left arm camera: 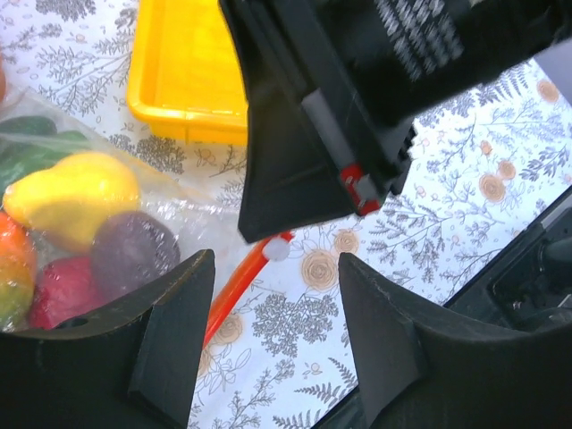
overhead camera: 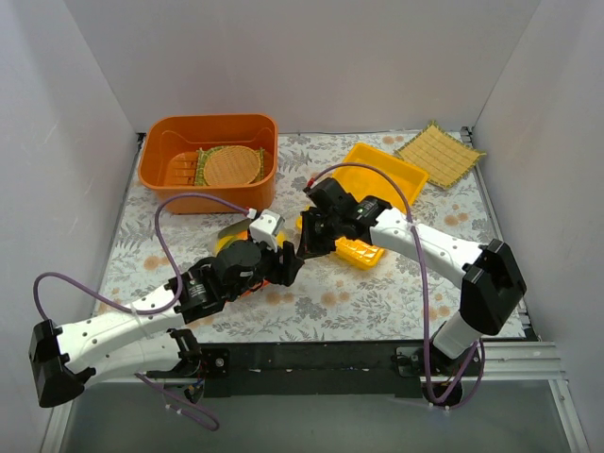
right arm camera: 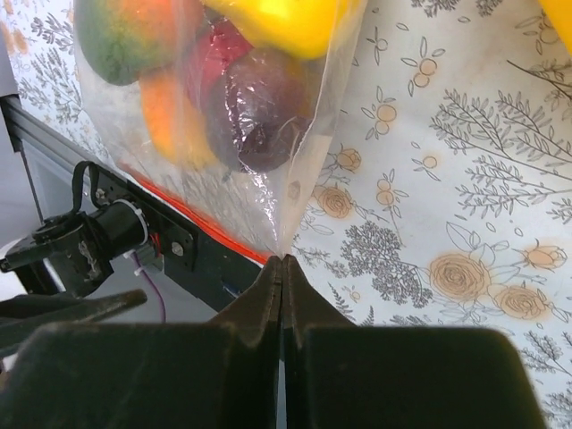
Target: Open the zip-top bag and remove the fake food
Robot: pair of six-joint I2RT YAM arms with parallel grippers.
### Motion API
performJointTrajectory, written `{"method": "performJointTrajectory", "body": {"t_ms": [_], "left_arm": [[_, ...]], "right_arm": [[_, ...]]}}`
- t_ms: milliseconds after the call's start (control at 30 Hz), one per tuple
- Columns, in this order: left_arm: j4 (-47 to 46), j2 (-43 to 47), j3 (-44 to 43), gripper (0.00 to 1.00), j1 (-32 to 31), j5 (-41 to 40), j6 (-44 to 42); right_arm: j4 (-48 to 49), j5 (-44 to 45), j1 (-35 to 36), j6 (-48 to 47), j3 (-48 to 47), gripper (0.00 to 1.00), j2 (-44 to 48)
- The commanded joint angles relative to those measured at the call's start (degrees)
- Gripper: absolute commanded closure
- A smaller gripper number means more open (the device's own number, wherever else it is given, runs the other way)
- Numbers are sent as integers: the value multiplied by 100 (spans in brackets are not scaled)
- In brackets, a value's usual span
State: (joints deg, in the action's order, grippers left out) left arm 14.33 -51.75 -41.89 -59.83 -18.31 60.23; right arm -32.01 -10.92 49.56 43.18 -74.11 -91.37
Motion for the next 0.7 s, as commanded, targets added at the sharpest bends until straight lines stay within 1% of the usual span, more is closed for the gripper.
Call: {"method": "performJointTrajectory", "body": {"t_ms": [0, 33, 67, 133, 167, 233, 300, 367, 400, 433, 533, 567, 600, 667], "left_arm": [[-79, 130, 172, 44, -46, -138, 15], [-62, 104, 207, 44, -46, -112, 146], [-36, 86, 216, 44, -55, -16, 191], [-35, -10, 286, 44, -63, 29, 340], [-35, -46, 304, 44, -72, 46, 367], [26, -264, 287, 44, -99, 20, 419], [96, -423, 216, 42, -116, -6, 525], [123, -625, 155, 41, -116, -50, 682], [114, -687, 129, 40, -116, -85, 753], [114, -740, 85, 38, -116, -94, 823], [175, -1029, -187, 34, -116, -278, 1008], [271, -1196, -301, 33, -116, -366, 1035], [333, -1319, -520, 32, -108, -454, 1052], [500, -1678, -767, 31, 15, -437, 1035]], "right_arm": [[-175, -296, -367, -160, 27, 99, 154], [70, -358, -473, -222, 332, 99, 216], [246, -472, -674, -353, 483, 99, 330], [493, -630, -859, -468, 825, 99, 401], [703, -901, -965, -625, 871, 99, 375], [600, -1017, -1027, -836, 837, 99, 252], [345, -948, -1036, -1161, 705, 99, 76], [406, -930, -1071, -1233, 879, 87, 163], [580, -930, -1071, -1242, 976, 79, 233], [660, -930, -1071, -1233, 1099, 64, 338], [1029, -668, -1071, -1067, 1696, 46, 813], [1117, -605, -1071, -1040, 1846, 45, 1075], [1370, -544, -1071, -961, 2230, 43, 1226], [1688, -420, -1071, -672, 2645, 40, 1681]]}}
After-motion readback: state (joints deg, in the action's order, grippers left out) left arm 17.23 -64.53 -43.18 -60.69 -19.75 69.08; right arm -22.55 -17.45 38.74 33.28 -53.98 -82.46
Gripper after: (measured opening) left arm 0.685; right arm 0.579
